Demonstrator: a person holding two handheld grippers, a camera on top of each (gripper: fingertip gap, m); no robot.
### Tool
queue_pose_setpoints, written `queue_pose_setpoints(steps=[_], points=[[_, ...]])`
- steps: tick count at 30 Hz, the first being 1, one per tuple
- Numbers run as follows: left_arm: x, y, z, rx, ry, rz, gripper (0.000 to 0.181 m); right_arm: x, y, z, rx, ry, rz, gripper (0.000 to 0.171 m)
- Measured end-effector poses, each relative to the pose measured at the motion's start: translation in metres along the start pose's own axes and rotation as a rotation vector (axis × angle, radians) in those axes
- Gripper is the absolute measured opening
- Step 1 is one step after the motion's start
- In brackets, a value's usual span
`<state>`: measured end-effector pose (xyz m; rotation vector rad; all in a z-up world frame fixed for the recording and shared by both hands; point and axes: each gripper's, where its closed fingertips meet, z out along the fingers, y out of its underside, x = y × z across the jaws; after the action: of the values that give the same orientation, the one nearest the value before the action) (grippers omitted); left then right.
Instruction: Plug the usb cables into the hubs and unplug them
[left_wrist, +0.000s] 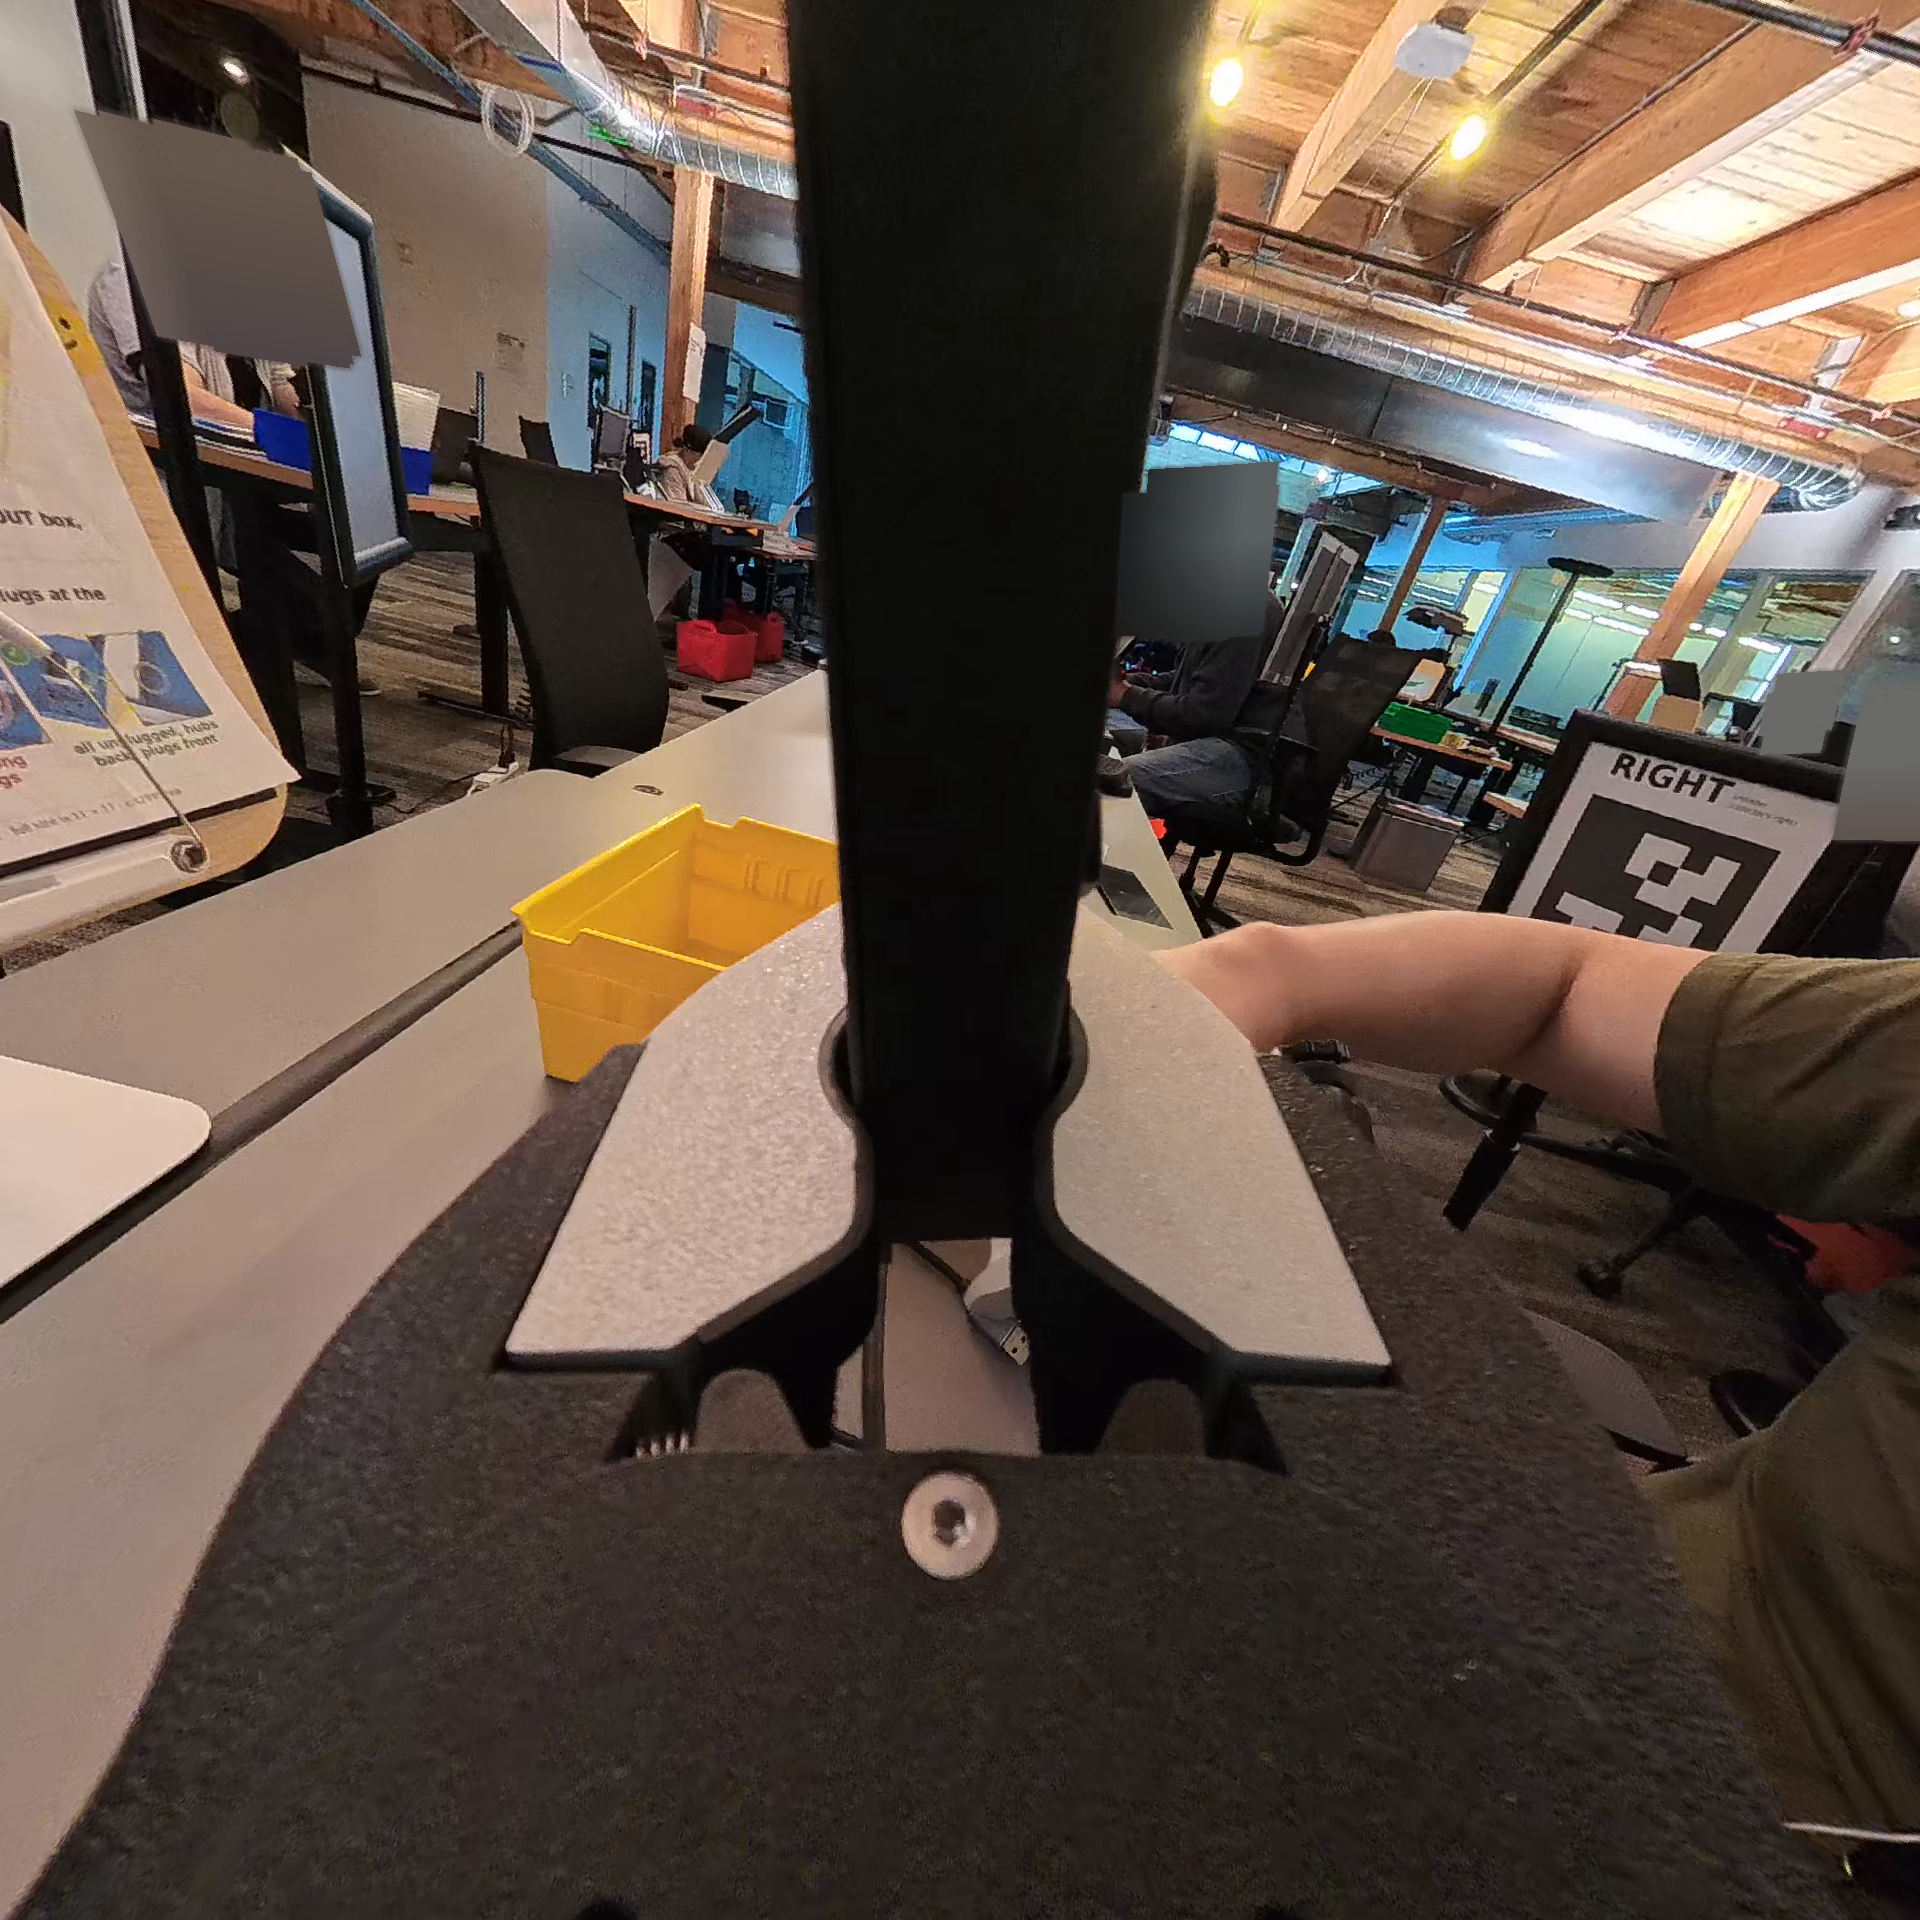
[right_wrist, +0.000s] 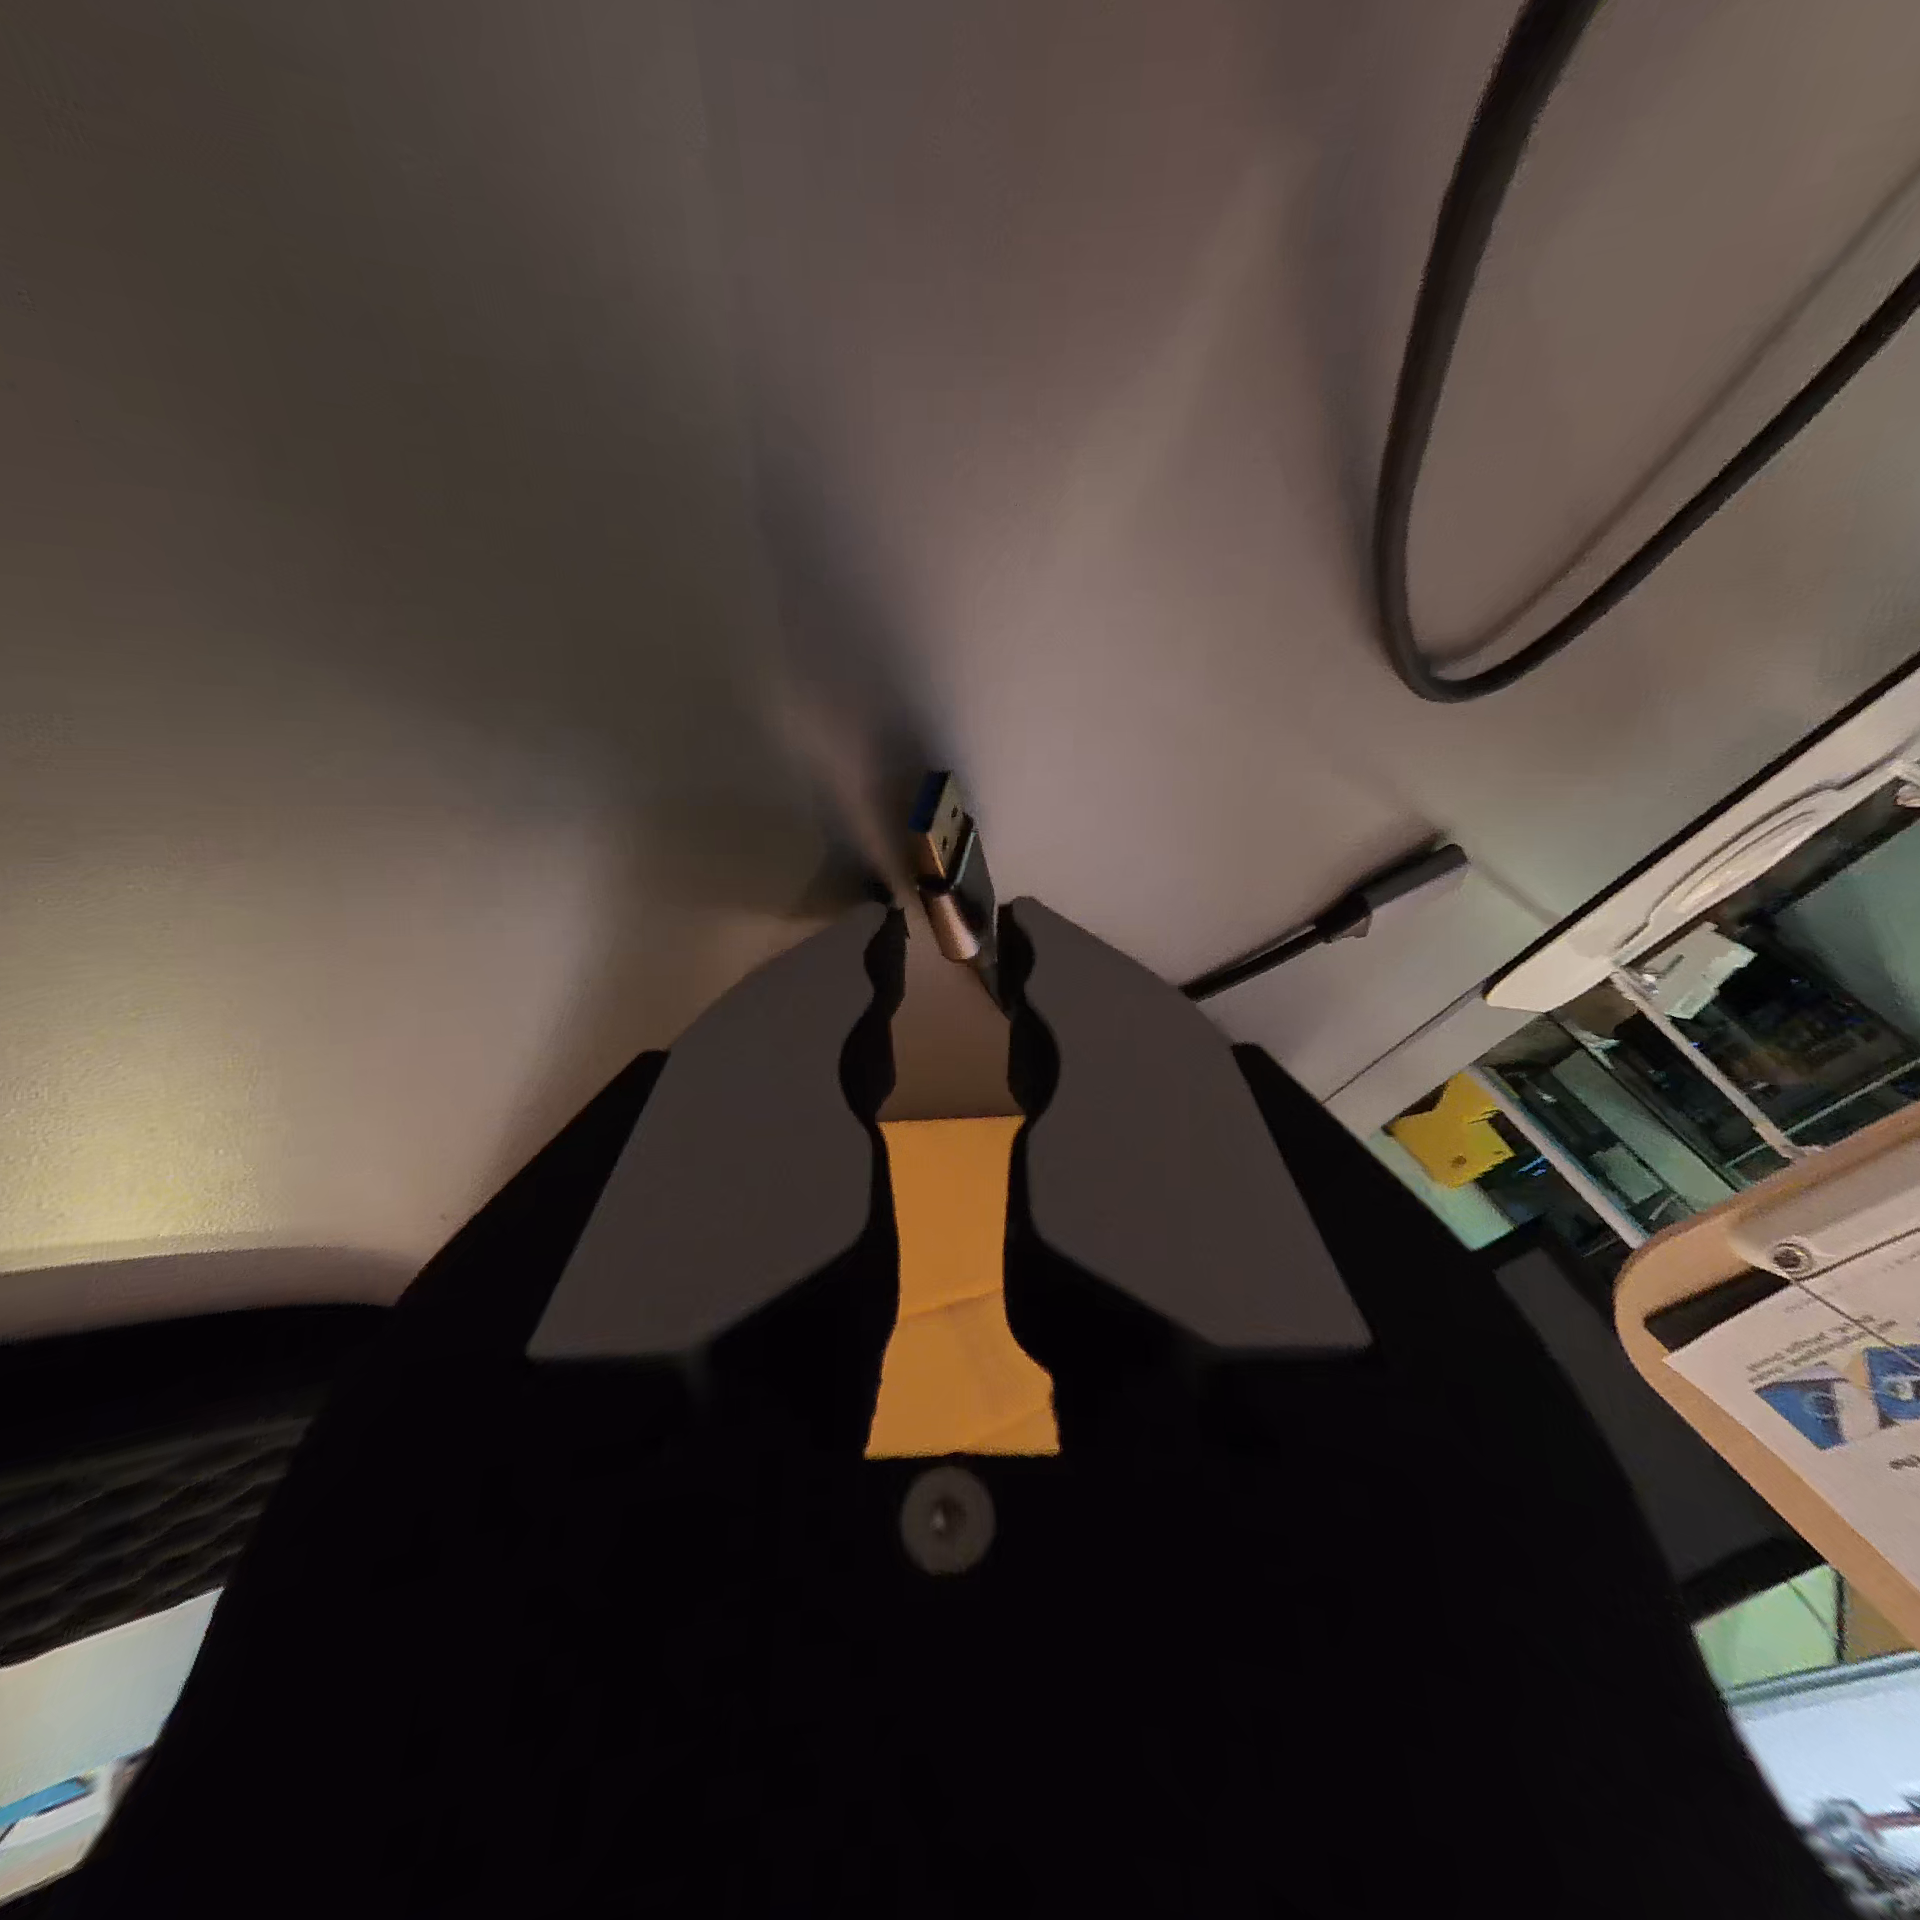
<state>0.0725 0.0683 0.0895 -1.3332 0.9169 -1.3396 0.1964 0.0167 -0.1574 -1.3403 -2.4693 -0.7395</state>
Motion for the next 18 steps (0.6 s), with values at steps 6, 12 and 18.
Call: queue_pose_setpoints(steps=[6,12,18], points=[[-0.001,0.0,0.0,0.001,0.004,-0.002,0.026,0.003,0.007,0.006,-0.052,-0.038,-0.014,0.014],[-0.005,0.006,0.001,-0.031,-0.012,0.005,0.026,0.003,-0.009,-0.002,0.077,-0.098,0.085,0.009],[-0.006,0.004,-0.001,-0.025,-0.017,0.004,0.026,0.023,-0.057,-0.075,0.599,-0.353,0.513,0.008]])
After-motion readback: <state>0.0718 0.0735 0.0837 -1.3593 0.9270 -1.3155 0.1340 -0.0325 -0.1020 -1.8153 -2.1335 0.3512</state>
